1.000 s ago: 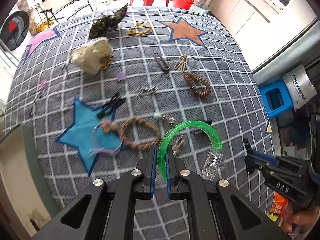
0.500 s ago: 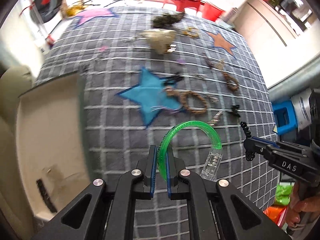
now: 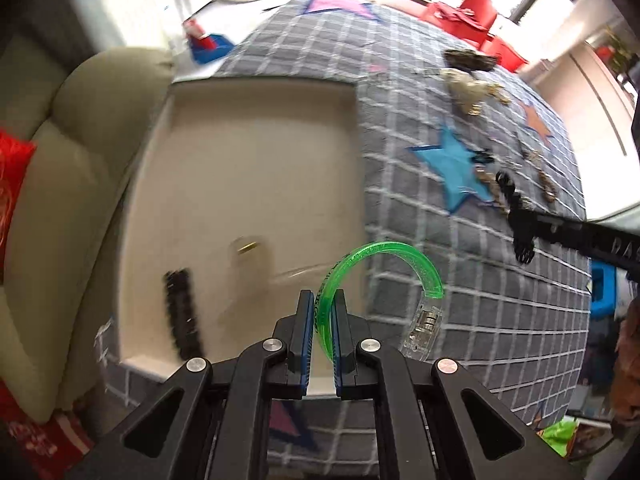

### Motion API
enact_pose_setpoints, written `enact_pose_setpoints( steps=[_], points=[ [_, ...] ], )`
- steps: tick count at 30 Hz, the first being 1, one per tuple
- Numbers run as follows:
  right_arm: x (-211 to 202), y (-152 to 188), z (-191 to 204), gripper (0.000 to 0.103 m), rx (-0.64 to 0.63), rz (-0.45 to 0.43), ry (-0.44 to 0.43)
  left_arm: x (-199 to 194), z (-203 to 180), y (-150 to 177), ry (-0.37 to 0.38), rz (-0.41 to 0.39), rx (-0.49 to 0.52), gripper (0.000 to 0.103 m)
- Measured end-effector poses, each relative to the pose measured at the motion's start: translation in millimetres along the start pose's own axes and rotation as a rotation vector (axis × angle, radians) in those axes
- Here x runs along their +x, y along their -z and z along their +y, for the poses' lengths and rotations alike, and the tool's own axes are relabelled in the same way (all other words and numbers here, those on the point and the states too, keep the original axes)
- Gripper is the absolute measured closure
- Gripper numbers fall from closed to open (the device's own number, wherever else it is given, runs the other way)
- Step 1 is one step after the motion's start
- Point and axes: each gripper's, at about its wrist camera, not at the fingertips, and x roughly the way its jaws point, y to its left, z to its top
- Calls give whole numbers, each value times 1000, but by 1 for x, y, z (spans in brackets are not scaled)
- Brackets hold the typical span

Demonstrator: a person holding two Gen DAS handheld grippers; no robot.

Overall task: Organize jewelry
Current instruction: 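Carry bangle and coil hair tie into the white tray and release both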

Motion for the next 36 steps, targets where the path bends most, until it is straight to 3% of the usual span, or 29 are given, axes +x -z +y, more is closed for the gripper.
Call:
enact_pose_setpoints(
  steps=[7, 15, 24, 36],
  points=[
    [20, -24, 56, 81, -84, 15, -43, 0, 43, -7, -23, -27, -94, 93],
    [57, -63, 102, 81, -129, 31, -55, 17, 90, -56, -60, -78, -190, 93],
    [102, -106, 110, 81, -108, 49, -23, 59, 113, -114, -99, -79, -220, 93],
    [140, -126, 107, 81, -102, 70, 40, 93, 115, -136, -145, -55, -193, 93]
  ],
)
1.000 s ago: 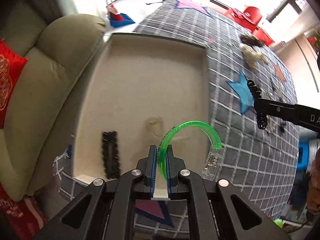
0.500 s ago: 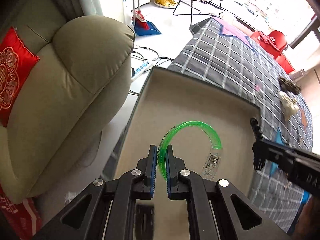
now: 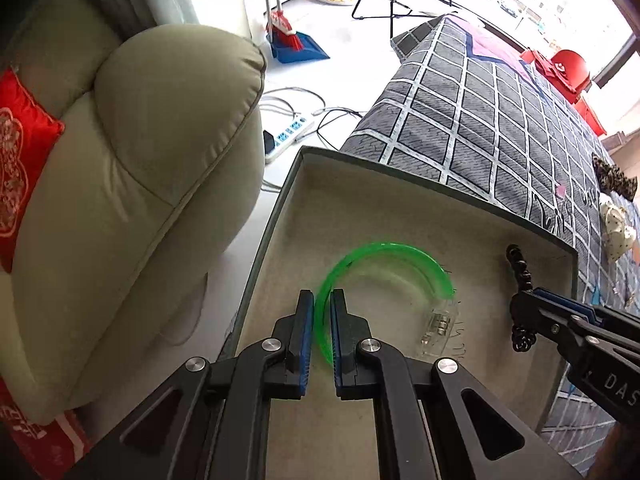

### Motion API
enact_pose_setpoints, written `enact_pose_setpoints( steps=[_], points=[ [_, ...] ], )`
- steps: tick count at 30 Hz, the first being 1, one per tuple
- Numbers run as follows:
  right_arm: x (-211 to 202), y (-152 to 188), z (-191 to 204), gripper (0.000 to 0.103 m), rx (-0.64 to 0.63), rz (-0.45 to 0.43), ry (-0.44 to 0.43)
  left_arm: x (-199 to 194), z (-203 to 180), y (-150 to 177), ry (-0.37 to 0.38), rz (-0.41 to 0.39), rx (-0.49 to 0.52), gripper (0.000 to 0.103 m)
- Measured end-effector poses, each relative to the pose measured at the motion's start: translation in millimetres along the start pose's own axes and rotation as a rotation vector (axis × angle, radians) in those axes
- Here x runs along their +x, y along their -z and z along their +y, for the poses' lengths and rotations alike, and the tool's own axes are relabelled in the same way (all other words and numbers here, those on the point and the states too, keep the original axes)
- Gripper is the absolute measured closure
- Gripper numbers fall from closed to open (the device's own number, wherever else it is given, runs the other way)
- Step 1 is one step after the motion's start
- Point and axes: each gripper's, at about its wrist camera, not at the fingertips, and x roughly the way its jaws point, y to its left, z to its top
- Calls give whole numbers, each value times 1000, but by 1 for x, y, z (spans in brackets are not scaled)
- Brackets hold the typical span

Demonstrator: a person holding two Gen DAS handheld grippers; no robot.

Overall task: Organize jewelry
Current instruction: 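Carry bangle and coil hair tie into the white tray and release both, then withdraw both tools from the tray back over the table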

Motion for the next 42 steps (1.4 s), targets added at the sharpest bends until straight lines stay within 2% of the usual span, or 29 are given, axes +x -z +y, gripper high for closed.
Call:
enact_pose_setpoints(
  steps=[4, 8, 13, 16, 18, 19, 20, 24, 28, 30, 31, 38, 42],
  points=[
    [8, -2, 2, 81, 9, 10, 6, 1, -6, -1, -21, -4, 34, 92],
    [11, -1, 2, 76, 9, 14, 4, -1, -6, 2, -42, 0, 45, 92],
    [9, -2, -1, 63, 27, 25, -20, -7, -8, 7, -69, -2, 53, 92],
    [-6, 0, -7, 54, 45, 0, -57, -16, -12, 9, -66, -17, 64, 91],
    [-18, 2, -9, 48, 53, -25, -72, -21, -13, 10, -54, -18, 57, 46],
    [-24, 4, -10, 48, 56, -35, -75, -25, -12, 12, -58, -30, 48, 13],
    [-30, 7, -13, 48, 64, -47, -76, -33, -13, 14, -60, -61, 44, 10],
    [-50, 20, -27, 47, 109, -70, -83, -45, -21, 19, -69, -73, 82, 10],
    [-64, 36, -38, 43, 145, -70, -80, -57, -24, 26, -59, -73, 76, 10],
    [-70, 49, -47, 40, 168, -69, -78, -63, -25, 32, -52, -73, 77, 9],
    [-72, 53, -51, 39, 177, -67, -79, -66, -26, 35, -50, -72, 82, 0],
    [-89, 94, -82, 22, 246, -64, -84, -91, -49, 68, -43, -52, 167, 0],
    [-99, 117, -97, 20, 288, -65, -78, -101, -68, 88, -30, -31, 220, 0]
  ],
)
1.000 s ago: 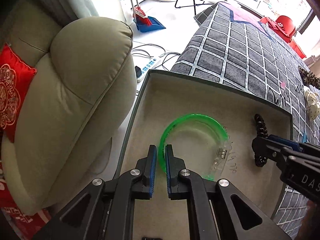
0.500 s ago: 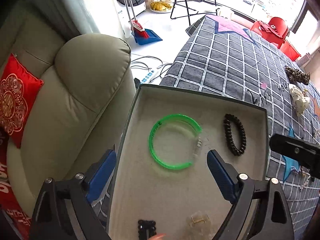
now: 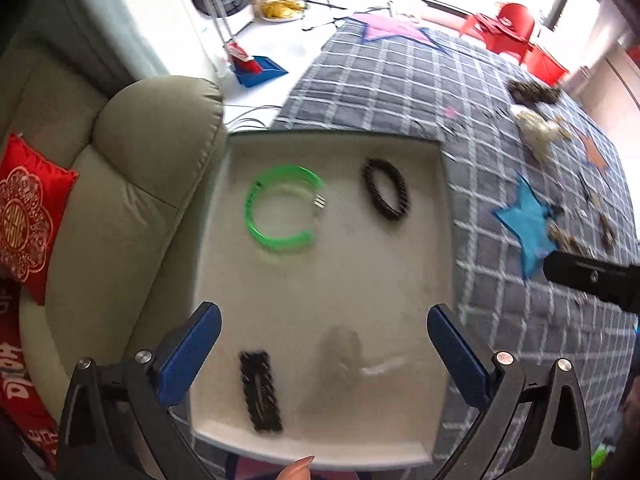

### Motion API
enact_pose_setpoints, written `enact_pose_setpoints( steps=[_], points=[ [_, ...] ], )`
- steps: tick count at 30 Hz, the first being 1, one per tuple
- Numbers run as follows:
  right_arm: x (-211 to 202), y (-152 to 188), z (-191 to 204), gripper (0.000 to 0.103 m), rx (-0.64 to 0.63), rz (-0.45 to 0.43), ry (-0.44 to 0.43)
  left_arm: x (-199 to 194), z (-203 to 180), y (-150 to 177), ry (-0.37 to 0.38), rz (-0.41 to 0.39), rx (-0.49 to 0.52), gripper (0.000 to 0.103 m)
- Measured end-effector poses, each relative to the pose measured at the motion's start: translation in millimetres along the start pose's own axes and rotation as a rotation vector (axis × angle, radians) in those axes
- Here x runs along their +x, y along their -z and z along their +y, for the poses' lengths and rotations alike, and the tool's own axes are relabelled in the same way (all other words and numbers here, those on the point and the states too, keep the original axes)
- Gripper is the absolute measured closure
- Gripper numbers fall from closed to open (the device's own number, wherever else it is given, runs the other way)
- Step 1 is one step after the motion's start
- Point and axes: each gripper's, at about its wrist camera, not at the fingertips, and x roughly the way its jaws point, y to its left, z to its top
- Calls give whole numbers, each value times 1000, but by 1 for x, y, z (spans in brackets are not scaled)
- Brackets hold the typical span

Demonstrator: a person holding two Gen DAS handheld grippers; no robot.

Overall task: Organize jewelry
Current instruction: 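Withdraw both tools from the tray back over the table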

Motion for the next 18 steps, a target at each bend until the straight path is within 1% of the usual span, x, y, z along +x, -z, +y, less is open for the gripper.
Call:
enact_pose_setpoints(
  steps=[6, 10, 13, 14, 15, 18],
  points=[
    [-21, 27, -37, 19, 100, -12, 10, -14, -36, 16, 51, 23, 104, 0],
    [-36, 43, -54, 18, 136, -33, 10, -25, -60, 20, 79, 7, 192, 0],
    [-46, 54, -65, 17, 162, -54, 18, -33, -76, 18, 85, -14, 247, 0],
    [-50, 57, -68, 14, 175, -61, 22, -35, -80, 18, 83, -22, 260, 0],
    [-54, 61, -73, 1, 196, -72, 28, -37, -83, 17, 81, -32, 274, 0],
    [-62, 70, -84, 0, 243, -87, 29, -40, -94, 13, 93, -45, 309, 0]
  ],
)
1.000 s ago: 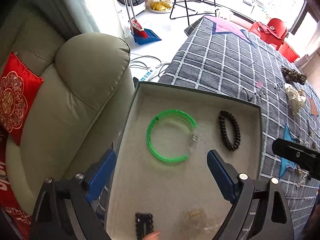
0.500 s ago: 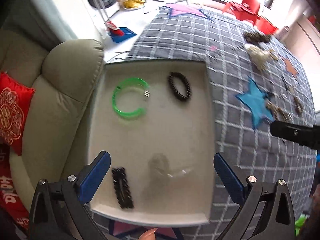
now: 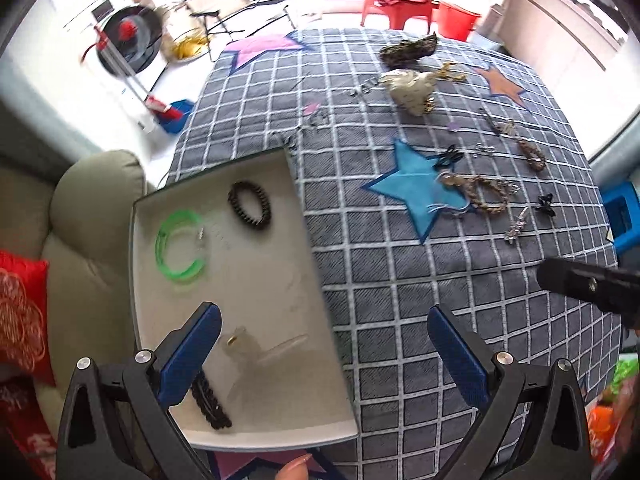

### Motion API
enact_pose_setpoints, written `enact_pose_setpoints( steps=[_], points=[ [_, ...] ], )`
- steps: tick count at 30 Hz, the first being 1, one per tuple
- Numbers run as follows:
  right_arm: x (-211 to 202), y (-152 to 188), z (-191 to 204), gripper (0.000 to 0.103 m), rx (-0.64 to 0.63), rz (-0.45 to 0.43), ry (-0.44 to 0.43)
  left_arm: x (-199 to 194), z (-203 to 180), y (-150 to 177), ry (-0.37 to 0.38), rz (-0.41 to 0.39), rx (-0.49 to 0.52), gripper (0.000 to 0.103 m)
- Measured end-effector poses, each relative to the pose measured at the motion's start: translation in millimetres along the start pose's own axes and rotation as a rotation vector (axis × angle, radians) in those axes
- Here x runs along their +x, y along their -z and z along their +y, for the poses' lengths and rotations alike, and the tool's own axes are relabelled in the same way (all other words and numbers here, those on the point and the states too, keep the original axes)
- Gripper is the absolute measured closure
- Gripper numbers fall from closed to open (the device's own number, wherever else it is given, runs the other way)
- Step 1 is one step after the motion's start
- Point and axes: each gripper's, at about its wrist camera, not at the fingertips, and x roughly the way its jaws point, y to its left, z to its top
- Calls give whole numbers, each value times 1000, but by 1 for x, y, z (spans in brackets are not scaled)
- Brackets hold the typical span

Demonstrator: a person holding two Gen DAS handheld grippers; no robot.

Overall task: Organize jewelry
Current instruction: 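Withdraw both tools from the tray back over the table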

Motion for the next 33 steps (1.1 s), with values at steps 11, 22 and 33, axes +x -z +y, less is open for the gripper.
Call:
enact_pose_setpoints(
  steps=[11, 22, 33],
  points=[
    [-21, 23, -56, 0, 168, 5, 90, 14, -25, -6, 86, 45, 78, 0],
    [-24, 18, -103, 0, 229, -7, 142, 29, -46, -18, 64, 78, 65, 0],
    [-12, -26, -134, 0, 157, 13, 158, 46, -66, -44, 58, 98, -45, 4]
  ],
)
